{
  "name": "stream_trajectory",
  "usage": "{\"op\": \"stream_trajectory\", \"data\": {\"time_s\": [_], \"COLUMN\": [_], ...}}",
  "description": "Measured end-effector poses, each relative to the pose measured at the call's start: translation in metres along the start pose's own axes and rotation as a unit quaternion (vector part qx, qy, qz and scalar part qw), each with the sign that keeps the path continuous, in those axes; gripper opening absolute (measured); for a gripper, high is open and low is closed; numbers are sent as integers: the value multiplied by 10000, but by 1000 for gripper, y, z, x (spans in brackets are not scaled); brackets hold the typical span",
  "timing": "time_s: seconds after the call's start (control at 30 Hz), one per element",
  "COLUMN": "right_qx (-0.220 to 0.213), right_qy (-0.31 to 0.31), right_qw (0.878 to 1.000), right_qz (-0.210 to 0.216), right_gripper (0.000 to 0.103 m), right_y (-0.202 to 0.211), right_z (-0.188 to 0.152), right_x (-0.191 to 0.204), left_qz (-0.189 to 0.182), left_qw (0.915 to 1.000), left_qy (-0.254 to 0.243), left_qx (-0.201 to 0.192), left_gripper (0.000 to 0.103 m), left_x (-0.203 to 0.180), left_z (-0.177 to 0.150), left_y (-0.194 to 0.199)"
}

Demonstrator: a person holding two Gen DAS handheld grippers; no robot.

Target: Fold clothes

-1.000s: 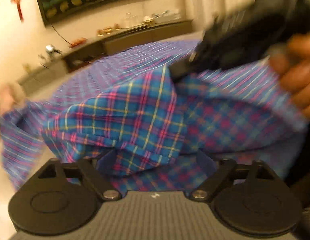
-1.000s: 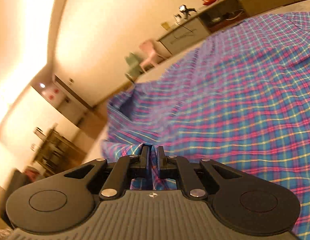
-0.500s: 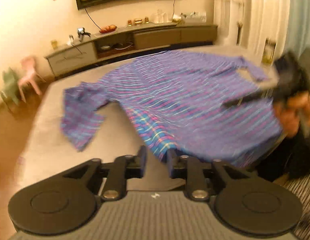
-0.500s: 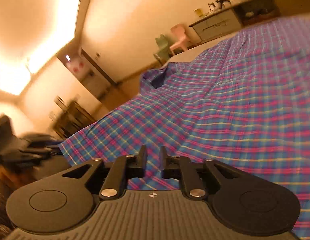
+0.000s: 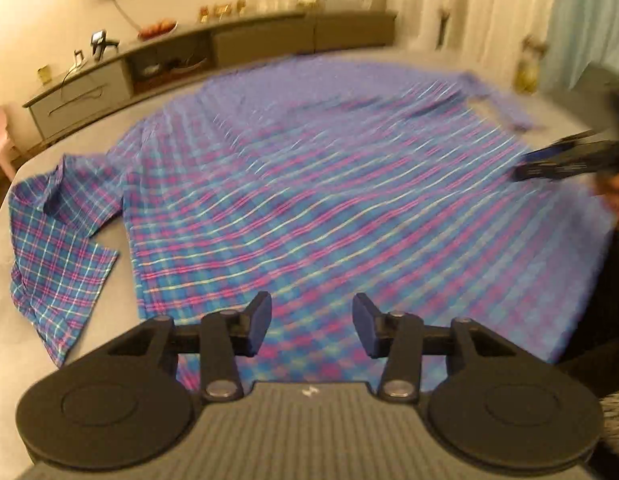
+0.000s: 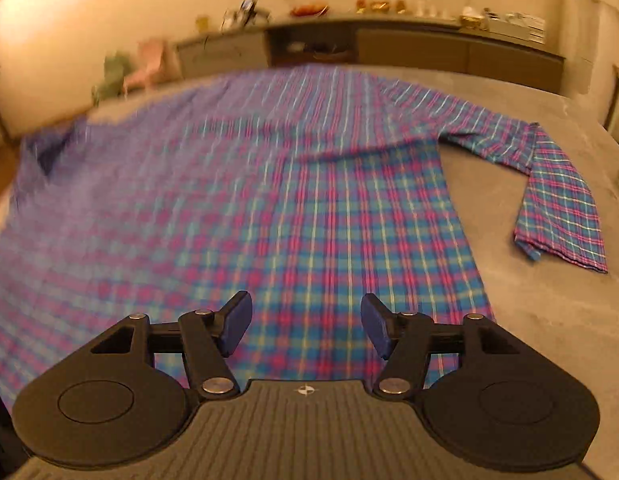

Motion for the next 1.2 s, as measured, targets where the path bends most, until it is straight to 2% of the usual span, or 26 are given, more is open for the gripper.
{"op": "stream_trajectory", "data": {"time_s": [0.1,0.17,0.2,0.27,0.33,0.37,0.4,0.47,0.57,0.67,0.73,0.77,0.87,0.93,1.0,1.1,1.2], "right_qx": [97,207,280,482,909,1140,1200,728,-191,-585,-629,-652,-511,-222,19,211,330], "right_qy": [410,473,548,742,1129,1334,1514,1535,1083,856,886,907,763,445,442,477,541], "right_qw": [9989,9985,9979,9961,9892,9838,9801,9849,9939,9930,9914,9909,9942,9973,9970,9973,9968], "right_qz": [-195,-201,-188,-46,223,368,458,324,-73,-558,-733,-749,-557,-541,-629,-525,-485], "right_gripper": [66,67,67,67,67,65,63,65,66,64,62,62,57,57,56,57,57], "right_y": [-7,-9,-7,0,5,7,10,9,-16,-69,-99,-110,-124,-120,-114,-106,-102], "right_z": [-11,-12,-14,-22,-25,-26,-19,17,90,138,151,154,151,153,152,146,149], "right_x": [8,16,20,31,44,51,55,48,20,-13,-29,-36,-57,-68,-71,-67,-62], "left_qz": [199,367,445,550,658,654,626,627,803,1111,1309,1398,1606,1586,1628,1722,1654], "left_qw": [9991,9978,9974,9966,9955,9958,9965,9976,9964,9938,9905,9884,9859,9863,9858,9845,9858], "left_qy": [270,296,263,256,275,299,322,296,116,-67,-88,-92,35,231,205,77,50], "left_qx": [259,465,498,554,630,559,443,58,-259,70,414,592,466,391,348,310,290], "left_gripper": [44,45,50,50,42,38,38,39,45,45,45,41,39,35,33,28,27], "left_x": [29,47,54,73,91,97,102,109,109,111,120,125,144,157,165,175,176], "left_z": [-6,-6,-6,-1,7,17,27,57,110,140,141,141,144,153,165,185,190], "left_y": [-31,-49,-55,-60,-65,-63,-61,-57,-73,-121,-151,-166,-181,-190,-200,-215,-221]}}
Point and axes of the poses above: each gripper's, at about its wrist camera, not at the fingertips, and y roughly against the way its jaws point, x to its left, z to its top, the point moved 3 cm from there along -y, roughly the way its jaws point, and after that the axes turned 12 degrees about -y, right-handed, at the moved point
